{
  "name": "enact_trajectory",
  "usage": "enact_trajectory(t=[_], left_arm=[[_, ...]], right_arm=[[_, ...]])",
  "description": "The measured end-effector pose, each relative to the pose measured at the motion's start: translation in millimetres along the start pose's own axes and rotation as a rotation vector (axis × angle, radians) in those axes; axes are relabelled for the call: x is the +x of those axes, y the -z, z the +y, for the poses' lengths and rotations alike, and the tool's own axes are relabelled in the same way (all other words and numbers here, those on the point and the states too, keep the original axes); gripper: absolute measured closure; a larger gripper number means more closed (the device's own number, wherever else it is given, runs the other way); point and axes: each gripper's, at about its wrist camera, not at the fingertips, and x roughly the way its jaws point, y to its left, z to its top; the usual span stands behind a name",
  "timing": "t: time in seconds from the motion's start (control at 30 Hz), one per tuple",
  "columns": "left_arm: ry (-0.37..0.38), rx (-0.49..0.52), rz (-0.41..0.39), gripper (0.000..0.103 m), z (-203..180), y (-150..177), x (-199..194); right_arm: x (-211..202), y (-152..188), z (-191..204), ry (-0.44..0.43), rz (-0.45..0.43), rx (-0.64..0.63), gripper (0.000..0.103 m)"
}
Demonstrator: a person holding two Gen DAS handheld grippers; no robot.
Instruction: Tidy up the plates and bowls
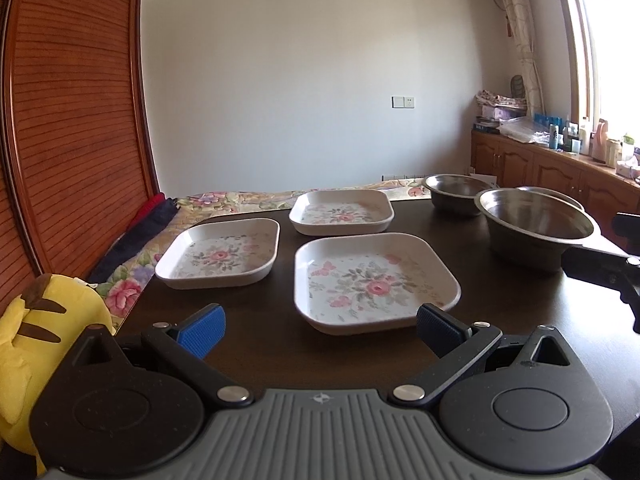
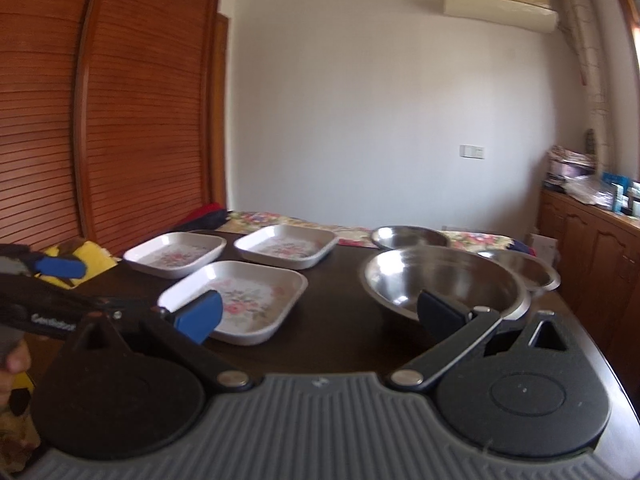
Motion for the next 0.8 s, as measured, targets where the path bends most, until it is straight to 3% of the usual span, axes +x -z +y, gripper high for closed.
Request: enact_trajectory(t=[0.47, 0.53, 0.6, 0.73, 0.8], left_arm=[[0.025, -0.014, 0.041, 0.006, 38.5, -27.4, 49.7], [0.038, -0.008, 0.049, 0.007, 42.0, -29.2, 56.8], [0.039, -0.003, 0.055, 0.007, 44.7, -30.4, 64.4], [0.052, 0.009, 0.071, 0.008, 49.0, -32.8, 79.1], [0.061, 0.011, 0.078, 0.015, 51.2, -33.4, 86.2]], right_arm=[[56.5, -12.6, 25.0, -0.148, 0.103, -0.061, 0.001], [64.5, -11.8, 27.0, -0.155, 0.124, -0.065, 0.002], [72.0, -10.9, 27.6, -0.159, 0.150, -0.063, 0.014], [84.5, -8.7, 28.7, -0.152, 0.187, -0.068, 0.015], [90.2, -8.9, 28.8, -0.148, 0.203, -0.066, 0.019]])
